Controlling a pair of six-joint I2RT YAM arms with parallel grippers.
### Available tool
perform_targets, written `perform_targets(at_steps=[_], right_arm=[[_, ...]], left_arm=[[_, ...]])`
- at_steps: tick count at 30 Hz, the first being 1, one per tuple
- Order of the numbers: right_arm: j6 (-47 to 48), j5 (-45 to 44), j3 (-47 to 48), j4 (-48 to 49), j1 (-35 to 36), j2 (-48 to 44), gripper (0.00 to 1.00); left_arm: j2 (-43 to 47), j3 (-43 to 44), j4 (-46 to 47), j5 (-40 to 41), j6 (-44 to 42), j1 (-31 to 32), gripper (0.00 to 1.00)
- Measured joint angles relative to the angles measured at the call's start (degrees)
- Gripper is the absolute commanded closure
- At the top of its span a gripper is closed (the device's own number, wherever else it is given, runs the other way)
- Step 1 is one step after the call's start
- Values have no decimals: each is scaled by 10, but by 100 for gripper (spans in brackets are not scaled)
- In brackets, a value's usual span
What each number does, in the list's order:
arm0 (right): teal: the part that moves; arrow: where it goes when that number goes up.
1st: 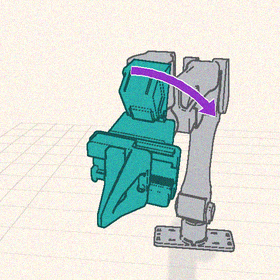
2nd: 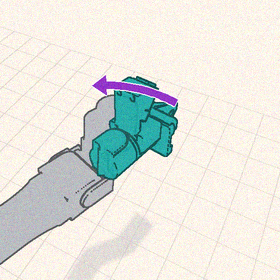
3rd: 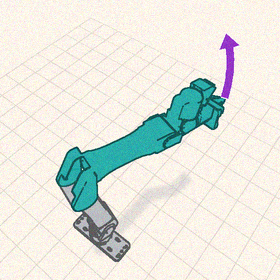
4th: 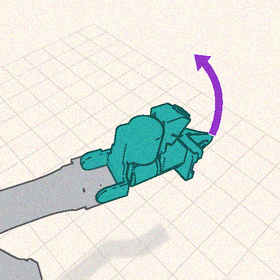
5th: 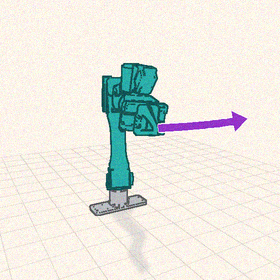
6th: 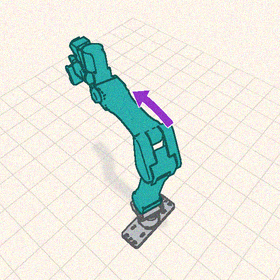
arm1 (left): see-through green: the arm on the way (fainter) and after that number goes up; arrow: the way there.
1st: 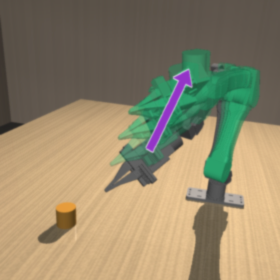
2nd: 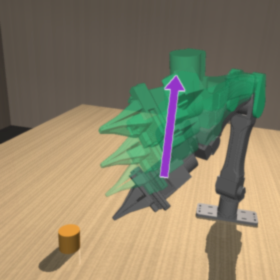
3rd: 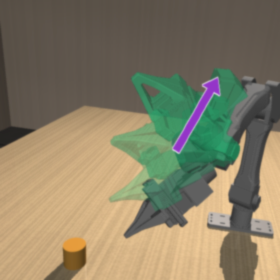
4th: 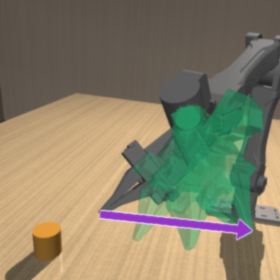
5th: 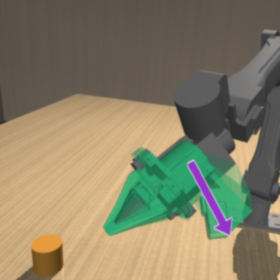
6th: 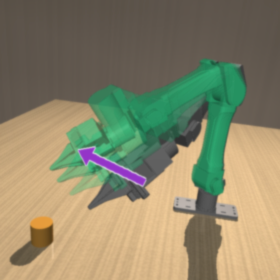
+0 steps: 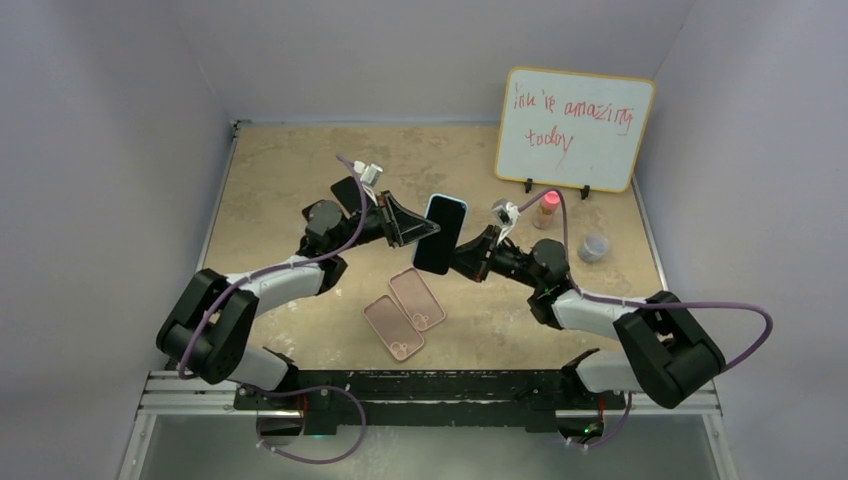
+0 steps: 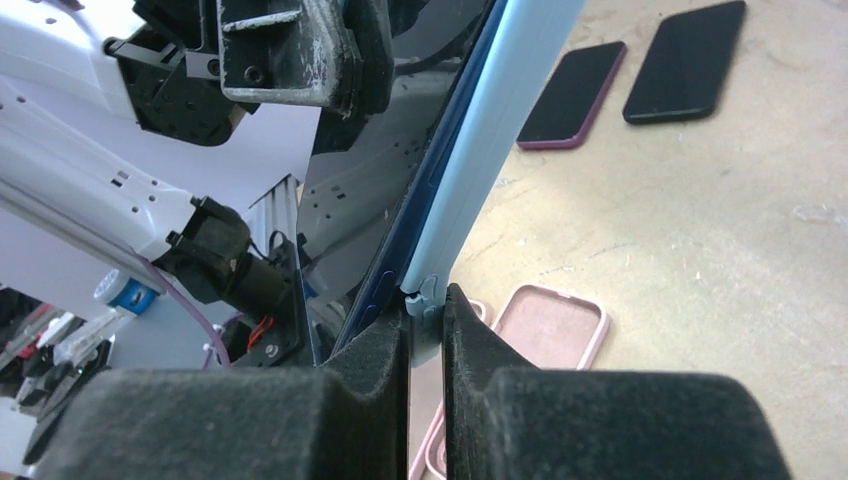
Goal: Take the phone out of the phone case
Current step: Remove the phone case from the phone.
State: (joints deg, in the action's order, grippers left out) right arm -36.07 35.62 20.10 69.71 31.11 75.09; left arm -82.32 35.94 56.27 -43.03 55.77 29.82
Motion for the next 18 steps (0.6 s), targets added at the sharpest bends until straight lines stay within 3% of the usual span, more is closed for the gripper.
perform_targets(at_steps=[3, 5, 10, 14, 18], right_arm=[[-13, 1, 0, -12, -12, 9, 100], [-19, 1, 0, -23, -22, 12, 100], [-31, 0, -12, -38, -43, 15, 100], [-27, -7, -14, -60, -48, 16, 100], [-18, -21, -15, -88, -49, 27, 100]], left_arm=[[-19, 12, -18, 10, -5, 2, 99], [-29, 24, -38, 20, -15, 5, 92], [-55, 64, -115, 44, -52, 18, 62], [-74, 99, -234, 91, -109, 28, 50], [-76, 135, -355, 157, -160, 38, 45]])
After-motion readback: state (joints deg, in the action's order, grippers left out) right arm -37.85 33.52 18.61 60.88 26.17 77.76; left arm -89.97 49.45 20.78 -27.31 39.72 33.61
